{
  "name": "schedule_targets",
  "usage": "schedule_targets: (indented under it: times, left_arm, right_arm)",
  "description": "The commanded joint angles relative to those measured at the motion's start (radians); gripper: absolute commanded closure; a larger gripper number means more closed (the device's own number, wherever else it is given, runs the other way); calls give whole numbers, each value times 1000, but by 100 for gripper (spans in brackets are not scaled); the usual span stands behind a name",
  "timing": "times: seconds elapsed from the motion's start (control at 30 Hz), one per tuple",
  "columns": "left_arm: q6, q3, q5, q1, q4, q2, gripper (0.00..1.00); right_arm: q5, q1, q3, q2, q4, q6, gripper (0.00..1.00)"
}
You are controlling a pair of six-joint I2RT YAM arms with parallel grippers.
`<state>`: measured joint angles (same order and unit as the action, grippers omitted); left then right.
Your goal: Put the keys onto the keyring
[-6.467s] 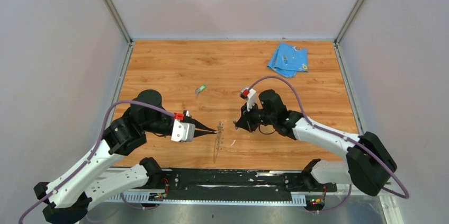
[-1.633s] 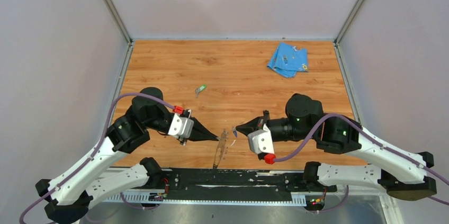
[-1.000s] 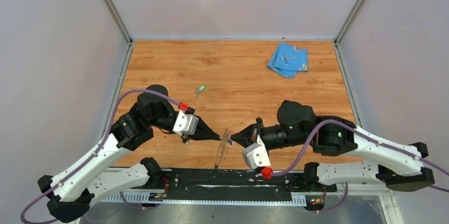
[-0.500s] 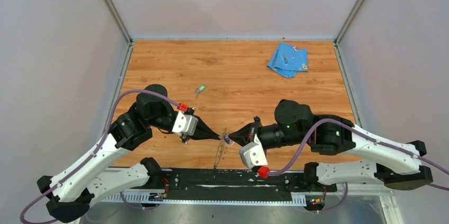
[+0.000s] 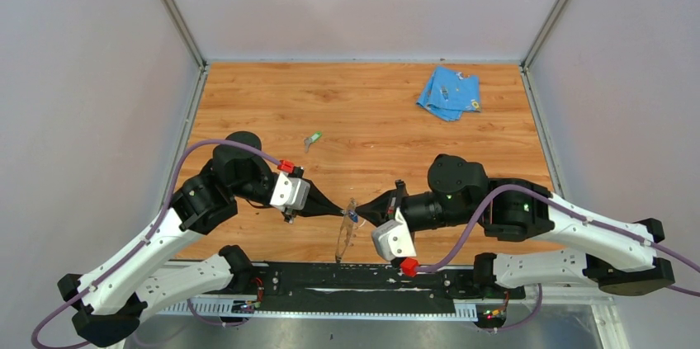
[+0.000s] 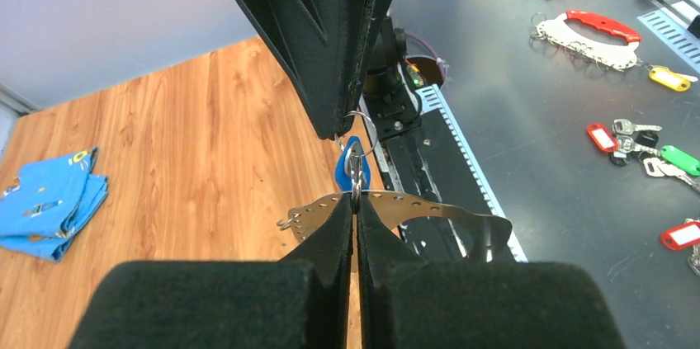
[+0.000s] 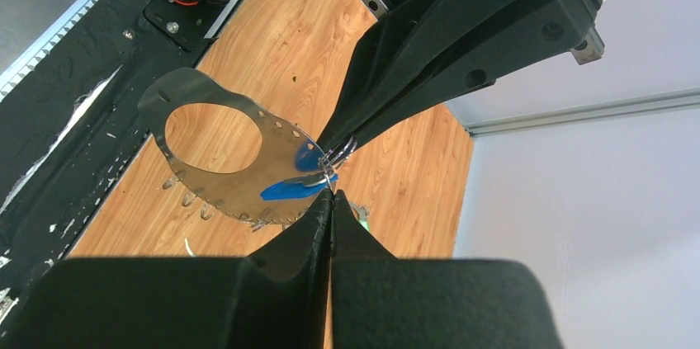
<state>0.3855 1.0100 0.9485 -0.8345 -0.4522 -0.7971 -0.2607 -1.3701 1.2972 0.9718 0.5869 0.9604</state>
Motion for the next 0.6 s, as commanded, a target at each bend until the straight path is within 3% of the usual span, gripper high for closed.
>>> schedule_targets:
  times: [0.0, 0.57]
  left_arm:
    - [5, 32, -4, -6, 6, -1, 100]
    - [46, 35, 5, -6, -31, 11, 100]
  right_arm:
    - [15, -18, 26, 4, -17, -22, 100]
    - [116, -18, 3, -2, -35, -43, 100]
